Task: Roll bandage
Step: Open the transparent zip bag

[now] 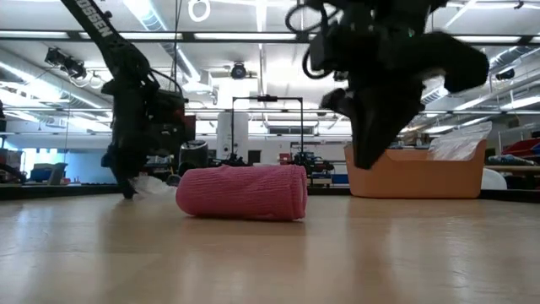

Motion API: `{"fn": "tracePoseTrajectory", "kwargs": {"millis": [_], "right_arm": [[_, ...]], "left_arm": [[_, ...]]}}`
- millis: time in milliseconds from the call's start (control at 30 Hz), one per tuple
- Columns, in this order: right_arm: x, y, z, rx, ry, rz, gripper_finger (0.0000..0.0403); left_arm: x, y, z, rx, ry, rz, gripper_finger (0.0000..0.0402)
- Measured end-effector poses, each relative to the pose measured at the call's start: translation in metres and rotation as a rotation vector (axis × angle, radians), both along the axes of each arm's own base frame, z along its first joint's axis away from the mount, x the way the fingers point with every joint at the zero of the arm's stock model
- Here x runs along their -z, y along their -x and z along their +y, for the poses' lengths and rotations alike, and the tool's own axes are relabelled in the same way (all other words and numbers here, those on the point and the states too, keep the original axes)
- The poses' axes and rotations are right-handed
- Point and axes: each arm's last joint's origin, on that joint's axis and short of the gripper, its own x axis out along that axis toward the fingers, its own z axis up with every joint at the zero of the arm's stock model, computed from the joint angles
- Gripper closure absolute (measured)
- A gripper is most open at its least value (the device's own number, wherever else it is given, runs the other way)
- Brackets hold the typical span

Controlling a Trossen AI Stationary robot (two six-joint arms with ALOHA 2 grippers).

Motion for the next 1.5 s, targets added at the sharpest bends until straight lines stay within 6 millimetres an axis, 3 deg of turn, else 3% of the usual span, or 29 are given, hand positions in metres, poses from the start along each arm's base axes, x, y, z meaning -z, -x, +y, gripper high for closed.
{"fn": "tracePoseTrajectory", "kwargs": {"millis": [267,433,533,700,867,1033,1233,1500], "right_arm": [[0.017,0.005,-0.026,0.105,-0.107,-0.058,0.0399],[0.007,0.018,-0.035,0.209,-0.136,-0.104,0.0395],[-0.006,0.023,-0.038,0.301,-0.154,-0.213,0.0397],[-0.01,0.024,-0.057,0.565,-0.227,-0.447,0.0385],[0.016,0.023,-0.087,0.829,-0.303,-0.525,0.0333],[0.04,0.029,-0.125,1.099,-0.21,-0.529,0.0272],[0.067,0.02,-0.156,1.162,-0.241,-0.54,0.0236],[0.091,0.007,-0.171,1.168,-0.228,-0.604,0.0248]], "left_arm": [[-0.01,-0.058,-0.048,0.103,0.1,-0.45,0.0398],[-0.029,-0.092,-0.081,0.233,0.098,-0.674,0.0399],[-0.041,-0.1,-0.087,0.262,-0.046,-0.694,0.0399],[-0.043,-0.092,-0.066,0.186,-0.21,-0.621,0.0399],[-0.044,-0.079,-0.028,0.091,-0.144,-0.678,0.0399],[-0.046,-0.066,-0.002,0.039,-0.107,-0.739,0.0398],[-0.046,-0.063,0.002,0.081,-0.108,-0.754,0.0398],[-0.046,-0.062,0.005,0.121,-0.149,-0.761,0.0397]]}}
